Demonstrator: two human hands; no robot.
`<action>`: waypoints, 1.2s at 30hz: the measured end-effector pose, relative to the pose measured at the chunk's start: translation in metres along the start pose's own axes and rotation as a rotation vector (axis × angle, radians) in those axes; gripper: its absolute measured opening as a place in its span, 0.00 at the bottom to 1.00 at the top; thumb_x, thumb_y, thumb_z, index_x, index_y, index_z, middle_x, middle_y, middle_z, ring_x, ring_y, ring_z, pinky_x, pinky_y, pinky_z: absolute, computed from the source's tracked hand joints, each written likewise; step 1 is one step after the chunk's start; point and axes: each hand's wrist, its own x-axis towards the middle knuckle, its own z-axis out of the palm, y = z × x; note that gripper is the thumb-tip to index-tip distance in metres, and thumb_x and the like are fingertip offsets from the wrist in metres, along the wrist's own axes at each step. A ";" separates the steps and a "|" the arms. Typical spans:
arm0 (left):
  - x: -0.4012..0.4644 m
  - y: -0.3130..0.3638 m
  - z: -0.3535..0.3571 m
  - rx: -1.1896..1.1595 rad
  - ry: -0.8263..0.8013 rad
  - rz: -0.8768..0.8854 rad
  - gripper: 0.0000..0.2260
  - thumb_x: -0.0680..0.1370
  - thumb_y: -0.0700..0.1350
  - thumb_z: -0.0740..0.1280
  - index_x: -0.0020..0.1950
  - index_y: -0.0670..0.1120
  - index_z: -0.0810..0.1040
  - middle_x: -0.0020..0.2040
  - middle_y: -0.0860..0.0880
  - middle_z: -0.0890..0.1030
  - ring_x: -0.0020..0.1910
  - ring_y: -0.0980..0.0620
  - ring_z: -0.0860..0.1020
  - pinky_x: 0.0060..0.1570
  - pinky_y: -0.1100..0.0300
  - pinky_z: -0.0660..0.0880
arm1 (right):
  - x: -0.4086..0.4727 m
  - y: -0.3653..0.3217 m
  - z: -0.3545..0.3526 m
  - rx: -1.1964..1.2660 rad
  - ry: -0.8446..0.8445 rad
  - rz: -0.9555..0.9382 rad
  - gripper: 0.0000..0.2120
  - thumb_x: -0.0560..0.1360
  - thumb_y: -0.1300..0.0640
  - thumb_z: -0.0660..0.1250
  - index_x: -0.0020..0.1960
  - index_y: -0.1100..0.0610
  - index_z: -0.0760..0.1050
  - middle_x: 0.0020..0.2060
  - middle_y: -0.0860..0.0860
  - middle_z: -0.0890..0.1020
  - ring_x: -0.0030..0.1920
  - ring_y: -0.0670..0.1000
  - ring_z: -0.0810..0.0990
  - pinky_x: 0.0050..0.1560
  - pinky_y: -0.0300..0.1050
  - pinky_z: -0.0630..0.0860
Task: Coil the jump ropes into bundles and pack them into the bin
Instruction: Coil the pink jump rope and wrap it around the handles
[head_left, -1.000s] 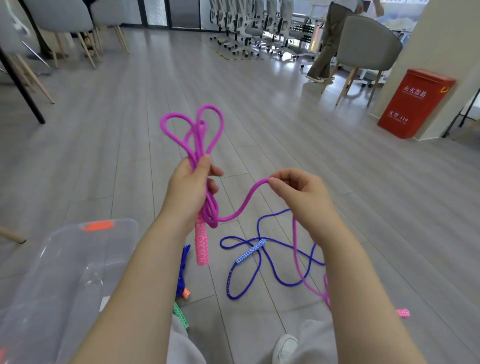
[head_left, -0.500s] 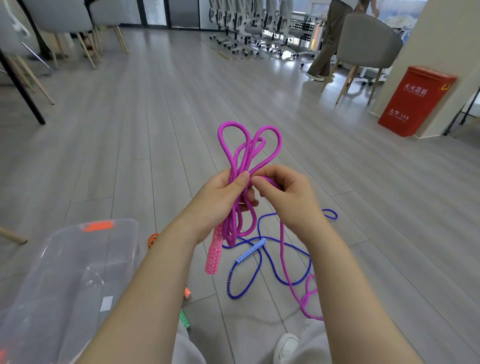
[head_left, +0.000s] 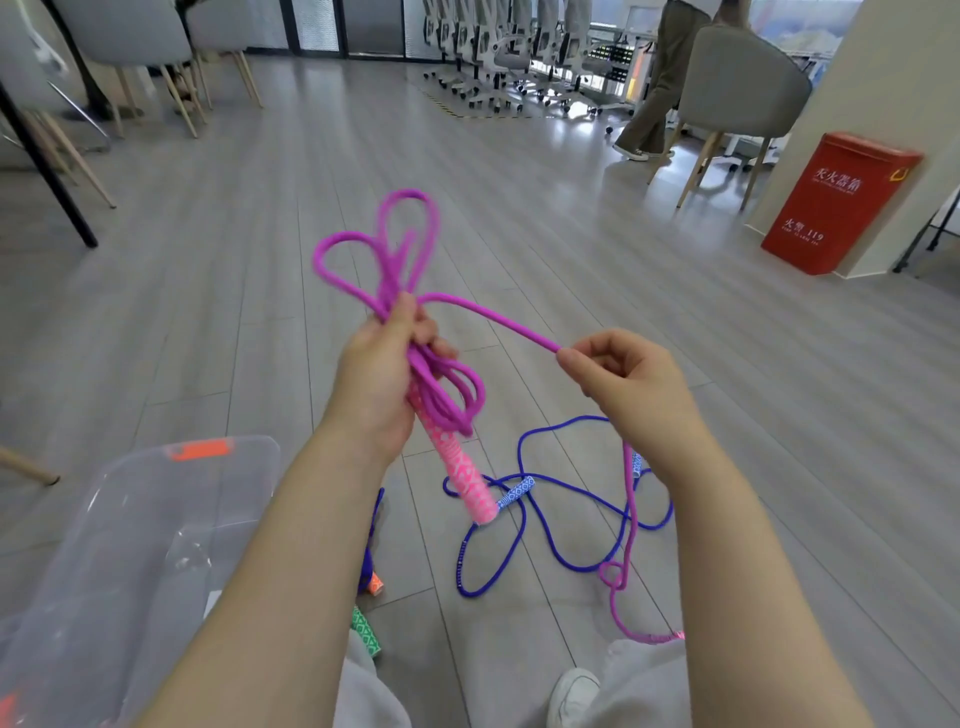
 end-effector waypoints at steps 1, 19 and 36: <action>0.004 0.004 -0.004 -0.145 0.076 0.001 0.10 0.84 0.47 0.57 0.44 0.46 0.70 0.28 0.54 0.70 0.27 0.55 0.73 0.35 0.59 0.77 | 0.000 0.001 -0.003 -0.001 0.021 0.003 0.05 0.75 0.53 0.71 0.43 0.54 0.79 0.29 0.49 0.74 0.33 0.47 0.70 0.35 0.42 0.67; -0.017 -0.029 0.015 0.460 -0.148 -0.092 0.13 0.83 0.53 0.58 0.51 0.44 0.74 0.35 0.50 0.74 0.34 0.53 0.77 0.40 0.55 0.76 | -0.010 -0.013 0.053 0.143 -0.020 -0.093 0.11 0.77 0.69 0.62 0.50 0.58 0.82 0.36 0.48 0.80 0.30 0.36 0.75 0.33 0.26 0.70; -0.004 -0.010 0.007 0.009 0.156 -0.041 0.13 0.84 0.45 0.57 0.42 0.43 0.73 0.35 0.48 0.81 0.35 0.52 0.82 0.39 0.56 0.81 | 0.001 0.002 0.029 -0.088 -0.157 -0.029 0.01 0.74 0.55 0.70 0.46 0.50 0.79 0.38 0.51 0.83 0.37 0.51 0.79 0.40 0.46 0.76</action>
